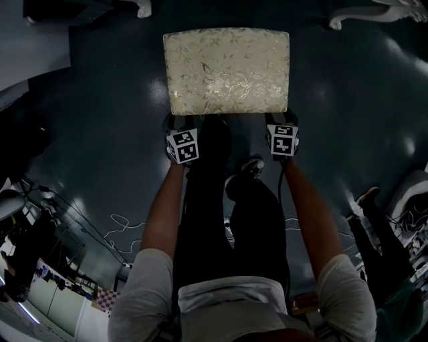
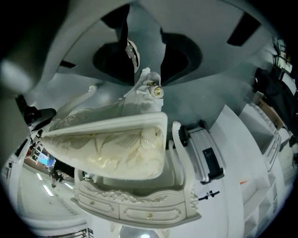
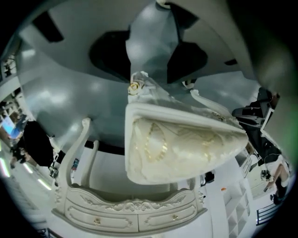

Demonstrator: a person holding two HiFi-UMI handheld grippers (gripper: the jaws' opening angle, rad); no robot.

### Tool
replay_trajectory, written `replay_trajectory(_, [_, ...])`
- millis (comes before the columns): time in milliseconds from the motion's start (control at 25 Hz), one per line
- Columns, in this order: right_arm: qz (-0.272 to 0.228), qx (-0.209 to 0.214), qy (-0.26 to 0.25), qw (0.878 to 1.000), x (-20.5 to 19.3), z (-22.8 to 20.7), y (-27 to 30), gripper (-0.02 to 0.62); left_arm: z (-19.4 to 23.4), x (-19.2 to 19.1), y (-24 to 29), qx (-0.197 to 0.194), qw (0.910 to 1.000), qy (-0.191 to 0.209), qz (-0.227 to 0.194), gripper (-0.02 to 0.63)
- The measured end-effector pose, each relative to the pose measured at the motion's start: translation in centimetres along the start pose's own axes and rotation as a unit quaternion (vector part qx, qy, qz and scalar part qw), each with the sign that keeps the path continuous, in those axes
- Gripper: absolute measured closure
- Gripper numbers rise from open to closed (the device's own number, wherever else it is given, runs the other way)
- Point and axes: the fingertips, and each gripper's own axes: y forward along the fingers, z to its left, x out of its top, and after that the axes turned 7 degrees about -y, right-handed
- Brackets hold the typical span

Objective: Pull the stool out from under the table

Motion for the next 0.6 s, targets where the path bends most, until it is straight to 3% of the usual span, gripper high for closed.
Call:
replay_trajectory(80, [0.002,0.004,-0.001,1.000,-0.1,0.5,-1.8,0.337,-0.1,0.2,-1.8,0.000,1.0000,-0.007,-0.001,0.449])
replay_trajectory(400, [0.010,0.013,0.019,1.000,1.5,1.3,-10.2,0.351,-1.6,1.7,-8.9,0.000,0.9990,-0.039,0.019,0.479])
replay_trajectory(600, [0.006,0.013,0.010,1.000,4.8,1.2,-13.6,0.394,-3.8,4.3,-12.0,-0.008,0.9992,-0.008,0.038,0.571])
